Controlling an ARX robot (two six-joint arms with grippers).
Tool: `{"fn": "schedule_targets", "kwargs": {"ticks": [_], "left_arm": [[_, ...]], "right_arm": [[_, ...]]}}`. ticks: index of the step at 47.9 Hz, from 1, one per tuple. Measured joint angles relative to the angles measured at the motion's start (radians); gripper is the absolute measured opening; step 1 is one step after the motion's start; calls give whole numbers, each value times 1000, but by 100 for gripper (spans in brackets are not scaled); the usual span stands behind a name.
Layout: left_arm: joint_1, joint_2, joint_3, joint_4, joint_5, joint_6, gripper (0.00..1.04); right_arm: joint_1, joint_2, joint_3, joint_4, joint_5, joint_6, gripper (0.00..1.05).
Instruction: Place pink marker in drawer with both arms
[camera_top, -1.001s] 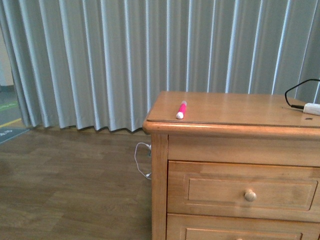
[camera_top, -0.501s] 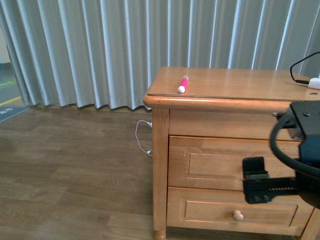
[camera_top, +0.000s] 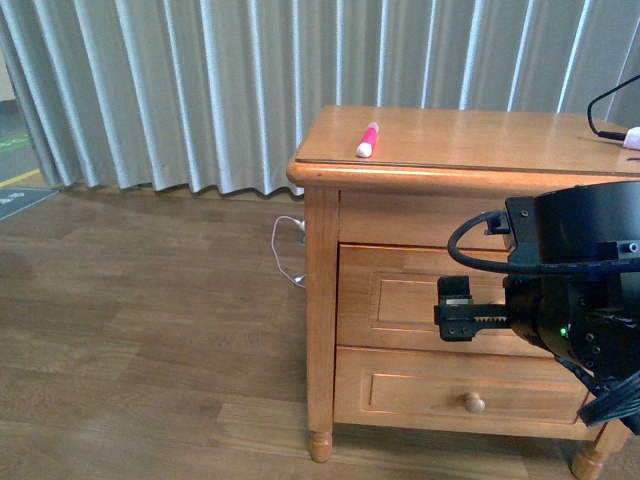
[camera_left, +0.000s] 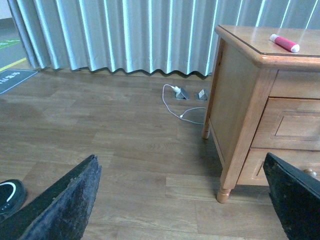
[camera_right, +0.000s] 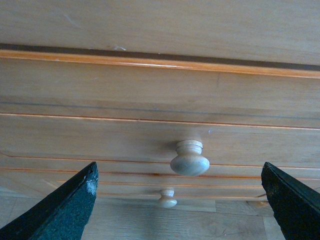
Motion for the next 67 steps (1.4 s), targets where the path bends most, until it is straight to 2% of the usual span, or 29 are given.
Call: {"fn": "schedule_targets", "kwargs": {"ticks": [30, 40, 44, 51, 54, 67], "left_arm": [[0, 0, 0, 0, 0, 0, 98], [0, 0, 0, 0, 0, 0, 98], [0, 0, 0, 0, 0, 0, 98], [0, 0, 0, 0, 0, 0, 98], [0, 0, 0, 0, 0, 0, 98], [0, 0, 0, 0, 0, 0, 98]], "right_arm": [[-40, 115, 122, -39, -14, -23, 95], [-42, 123, 136, -60, -20, -26, 67], [-42, 127, 142, -70, -20, -29, 49], [-42, 127, 145, -79, -23, -29, 29], [-42, 127, 146, -83, -19, -28, 25], [-42, 124, 123, -61, -26, -14, 25]]}}
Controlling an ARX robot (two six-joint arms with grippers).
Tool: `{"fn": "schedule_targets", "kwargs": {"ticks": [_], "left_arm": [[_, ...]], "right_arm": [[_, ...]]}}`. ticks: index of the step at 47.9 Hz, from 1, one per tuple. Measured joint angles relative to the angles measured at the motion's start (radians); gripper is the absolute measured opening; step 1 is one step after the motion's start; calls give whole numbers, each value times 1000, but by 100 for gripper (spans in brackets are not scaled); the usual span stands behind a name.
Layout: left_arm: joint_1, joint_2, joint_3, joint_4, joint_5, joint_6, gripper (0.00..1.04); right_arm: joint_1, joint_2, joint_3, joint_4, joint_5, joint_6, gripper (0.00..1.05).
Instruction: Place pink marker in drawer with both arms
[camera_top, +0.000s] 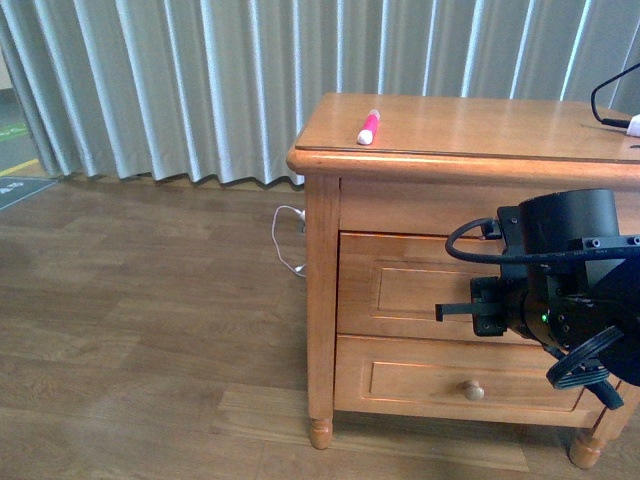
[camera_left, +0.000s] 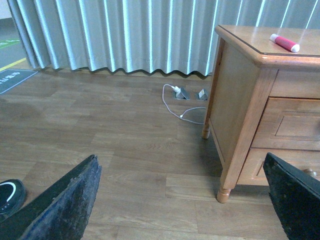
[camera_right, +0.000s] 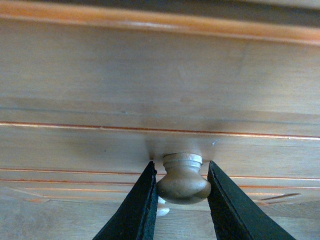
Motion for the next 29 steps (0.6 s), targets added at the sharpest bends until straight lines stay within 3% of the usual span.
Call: {"fn": "schedule_targets", "kwargs": {"ticks": [11, 29], "left_arm": [[0, 0, 0, 0, 0, 0, 98], [0, 0, 0, 0, 0, 0, 98]], "right_arm": [[2, -60, -138, 92, -14, 18, 24], [-15, -251, -587, 369, -108, 63, 24]]}}
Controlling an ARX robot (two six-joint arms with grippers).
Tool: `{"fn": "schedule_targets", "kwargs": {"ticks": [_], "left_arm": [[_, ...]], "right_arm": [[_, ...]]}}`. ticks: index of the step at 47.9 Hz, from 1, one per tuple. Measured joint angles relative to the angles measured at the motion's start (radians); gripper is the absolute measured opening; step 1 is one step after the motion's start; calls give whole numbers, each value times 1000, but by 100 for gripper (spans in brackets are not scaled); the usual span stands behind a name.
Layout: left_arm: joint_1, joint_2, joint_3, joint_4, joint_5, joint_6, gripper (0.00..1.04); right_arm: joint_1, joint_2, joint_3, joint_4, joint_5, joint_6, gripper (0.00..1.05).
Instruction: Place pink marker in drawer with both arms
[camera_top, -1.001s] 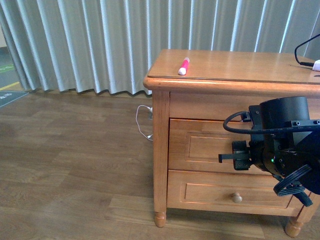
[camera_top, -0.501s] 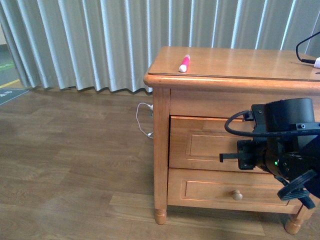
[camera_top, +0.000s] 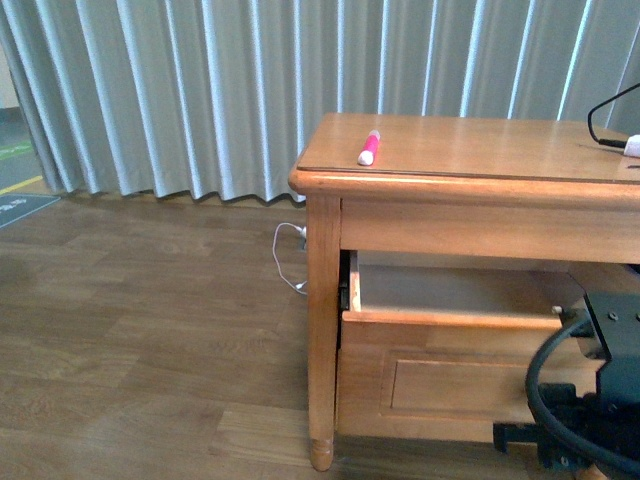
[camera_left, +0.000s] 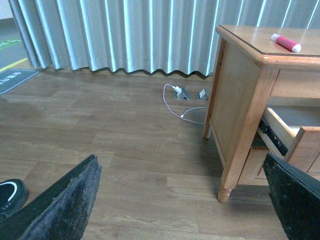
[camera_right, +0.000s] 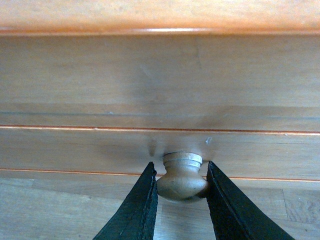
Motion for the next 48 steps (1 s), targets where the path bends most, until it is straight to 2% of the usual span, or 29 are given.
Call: {"fn": "schedule_targets", "kwargs": {"ticks": [4, 11, 16, 21, 22, 26, 29, 34, 41, 48], "left_arm": [[0, 0, 0, 0, 0, 0, 98], [0, 0, 0, 0, 0, 0, 98], [0, 0, 0, 0, 0, 0, 98], [0, 0, 0, 0, 0, 0, 98], [0, 0, 0, 0, 0, 0, 98], [0, 0, 0, 0, 0, 0, 98], [0, 0, 0, 0, 0, 0, 98], [0, 0, 0, 0, 0, 0, 98], [0, 0, 0, 0, 0, 0, 98], [0, 0, 0, 0, 0, 0, 98]], "right_arm": [[0, -20, -47, 23, -5, 2, 26], [4, -92, -135, 49, 3, 25, 48], [-7, -217, -206, 10, 21, 30, 71], [-41, -490, -268, -189, -26, 22, 96], [-48, -538, -271, -230, -35, 23, 98], [-82, -745, -274, -414, -88, 10, 95], [-130, -967, -265, -636, -144, 2, 96], [-178, -1178, -219, -880, -190, -12, 96], [-182, -1300, -188, -1027, -201, -21, 96], [-188, -1321, -188, -1035, -191, -16, 96]]}}
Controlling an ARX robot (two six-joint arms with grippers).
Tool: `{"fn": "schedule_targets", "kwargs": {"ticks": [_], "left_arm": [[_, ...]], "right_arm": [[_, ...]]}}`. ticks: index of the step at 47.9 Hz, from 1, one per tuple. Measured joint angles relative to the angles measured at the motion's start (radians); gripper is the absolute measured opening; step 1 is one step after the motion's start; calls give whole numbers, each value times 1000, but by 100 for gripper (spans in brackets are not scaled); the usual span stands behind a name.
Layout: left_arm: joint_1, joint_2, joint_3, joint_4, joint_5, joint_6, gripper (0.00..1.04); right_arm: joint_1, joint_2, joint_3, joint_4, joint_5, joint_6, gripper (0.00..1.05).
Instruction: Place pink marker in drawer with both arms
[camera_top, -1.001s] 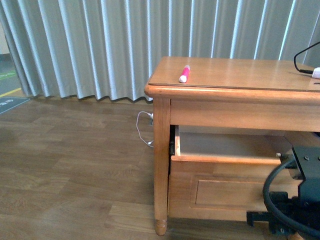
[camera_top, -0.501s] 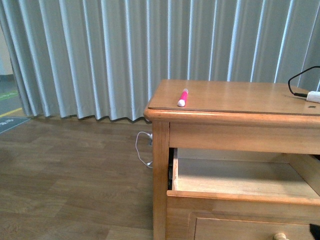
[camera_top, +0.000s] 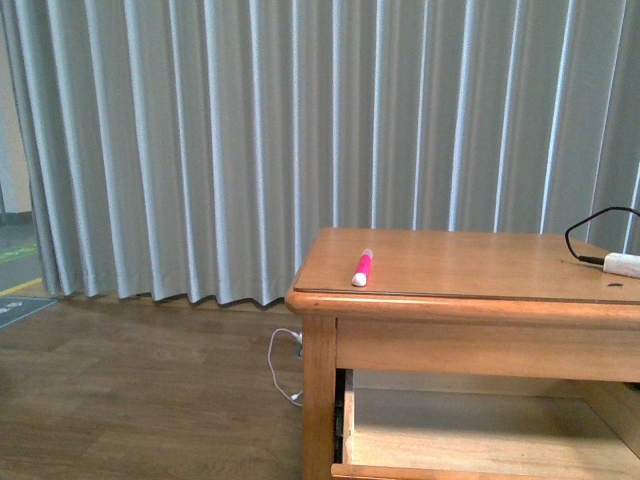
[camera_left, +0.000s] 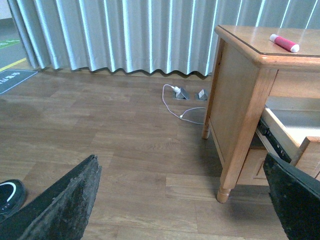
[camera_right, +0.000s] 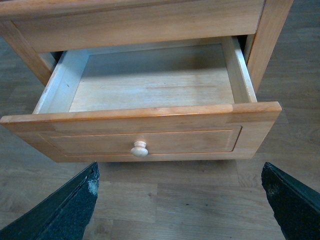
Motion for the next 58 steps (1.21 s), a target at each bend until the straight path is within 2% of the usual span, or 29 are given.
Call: {"fn": "schedule_targets", "kwargs": {"ticks": [3, 5, 7, 11, 14, 16, 20, 23, 32, 40, 58], "left_arm": [[-6, 2, 0, -1, -20, -3, 98], [-50, 17, 1, 0, -117, -16, 98], [-125, 51, 2, 16, -269, -19, 98], [-368, 229, 45, 87, -529, -35, 98], [-468, 362, 105, 166, -592, -37, 98], [-522, 503, 190, 241, -588, -39, 98], [-539, 742, 334, 352, -544, -26, 98], [-527, 882, 411, 404, -505, -14, 98], [-446, 1228, 623, 414, -341, -21, 98], [-385, 1450, 866, 359, -284, 11, 98], [-412, 1775, 1351, 177, -273, 21, 98]], "right_arm": [[0, 0, 0, 0, 0, 1, 96], [0, 0, 0, 0, 0, 1, 96], [0, 0, 0, -1, 0, 1, 96], [0, 0, 0, -1, 0, 2, 96], [0, 0, 0, -1, 0, 2, 96], [0, 0, 0, -1, 0, 2, 96], [0, 0, 0, -1, 0, 2, 96], [0, 0, 0, -1, 0, 2, 96], [0, 0, 0, -1, 0, 2, 96], [0, 0, 0, -1, 0, 2, 96], [0, 0, 0, -1, 0, 2, 96]]}}
